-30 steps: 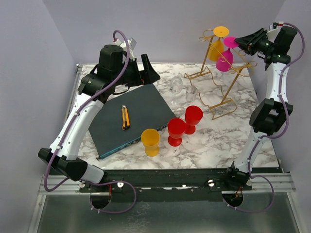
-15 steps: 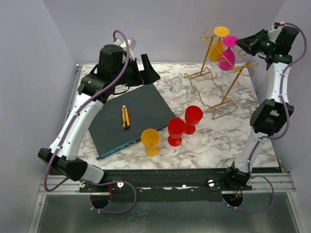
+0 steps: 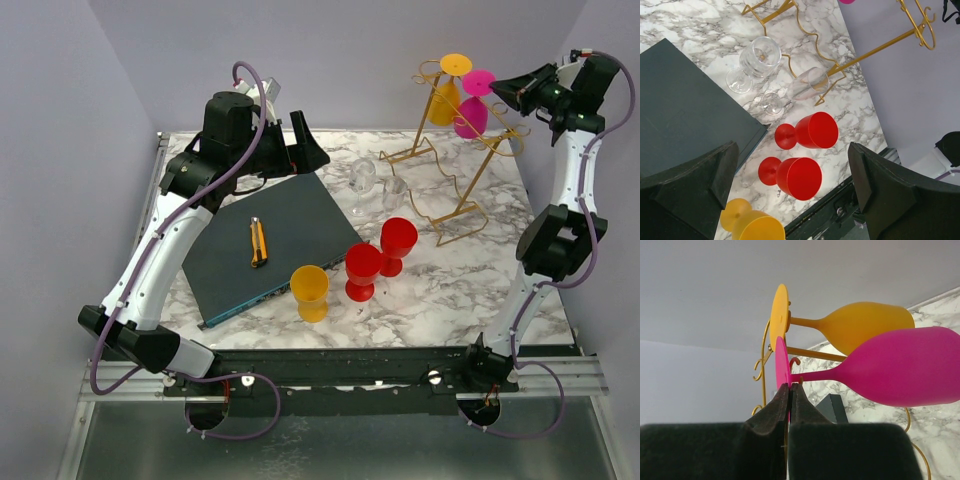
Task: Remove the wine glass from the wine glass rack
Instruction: Pick up the wine glass from the wine rack, then place the wine glass at the center of the board.
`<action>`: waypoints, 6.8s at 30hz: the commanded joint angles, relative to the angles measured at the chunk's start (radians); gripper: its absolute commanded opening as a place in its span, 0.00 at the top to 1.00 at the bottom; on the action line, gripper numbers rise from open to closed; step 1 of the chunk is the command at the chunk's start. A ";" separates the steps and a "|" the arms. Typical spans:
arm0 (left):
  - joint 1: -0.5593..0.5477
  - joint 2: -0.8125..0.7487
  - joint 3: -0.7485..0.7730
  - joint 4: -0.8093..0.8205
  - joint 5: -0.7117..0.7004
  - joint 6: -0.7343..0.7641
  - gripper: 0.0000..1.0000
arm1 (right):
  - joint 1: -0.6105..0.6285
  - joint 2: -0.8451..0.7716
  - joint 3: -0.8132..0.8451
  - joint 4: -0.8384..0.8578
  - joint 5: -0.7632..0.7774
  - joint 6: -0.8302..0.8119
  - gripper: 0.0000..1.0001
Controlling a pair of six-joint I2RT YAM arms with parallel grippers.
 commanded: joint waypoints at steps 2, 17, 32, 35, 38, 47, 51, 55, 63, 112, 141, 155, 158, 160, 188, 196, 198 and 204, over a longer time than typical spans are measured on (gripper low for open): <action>-0.005 -0.023 0.036 0.008 -0.016 -0.002 0.01 | -0.035 -0.080 -0.067 0.092 0.023 0.083 0.99; -0.005 -0.026 0.035 0.008 -0.023 -0.005 0.01 | -0.050 -0.068 -0.056 0.159 0.043 0.166 0.99; -0.005 -0.041 0.037 0.007 -0.032 -0.011 0.01 | -0.056 -0.160 -0.077 0.083 0.203 0.081 1.00; -0.005 -0.046 0.035 0.008 -0.030 -0.016 0.01 | -0.065 -0.215 -0.097 0.036 0.279 0.029 0.99; -0.004 -0.049 0.033 0.009 -0.030 -0.023 0.01 | -0.067 -0.275 -0.118 -0.008 0.358 -0.025 0.99; -0.003 -0.097 -0.021 0.067 -0.029 -0.074 0.01 | -0.069 -0.457 -0.092 -0.216 0.559 -0.169 0.99; -0.005 -0.137 -0.056 0.097 -0.028 -0.091 0.01 | -0.068 -0.533 -0.020 -0.337 0.548 -0.213 0.99; -0.005 -0.180 -0.111 0.149 -0.014 -0.117 0.01 | -0.068 -0.616 0.021 -0.421 0.445 -0.209 0.99; -0.004 -0.296 -0.346 0.471 0.090 -0.240 0.02 | -0.069 -0.789 -0.100 -0.359 0.103 -0.029 0.99; 0.207 -0.065 -0.747 1.805 0.415 -0.844 0.17 | 0.627 -0.705 -0.620 0.702 0.069 0.697 0.99; 0.204 -0.014 -0.663 2.187 0.419 -1.205 0.55 | 0.636 -0.641 -0.694 0.934 0.045 0.871 0.99; 0.203 -0.059 -0.631 2.049 0.426 -1.157 1.00 | 0.641 -0.670 -0.752 0.829 0.068 0.781 0.75; 0.203 -0.106 -0.633 1.927 0.411 -1.065 1.00 | 0.641 -0.706 -0.753 0.696 0.118 0.680 0.37; 0.203 -0.145 -0.625 1.816 0.397 -0.984 1.00 | 0.639 -0.737 -0.757 0.596 0.166 0.609 0.20; 0.175 0.490 0.577 -0.009 -0.271 0.126 1.00 | 0.639 -0.989 -0.588 -0.359 0.736 -0.173 0.00; 0.160 0.730 0.782 -0.114 -0.416 0.257 1.00 | 0.639 -0.966 -0.592 -0.374 0.759 -0.219 0.00; 0.158 0.755 0.784 -0.114 -0.440 0.285 1.00 | 0.638 -0.961 -0.592 -0.376 0.761 -0.231 0.00; 0.145 0.820 0.789 -0.120 -0.433 0.340 1.00 | 0.639 -0.939 -0.600 -0.379 0.779 -0.260 0.00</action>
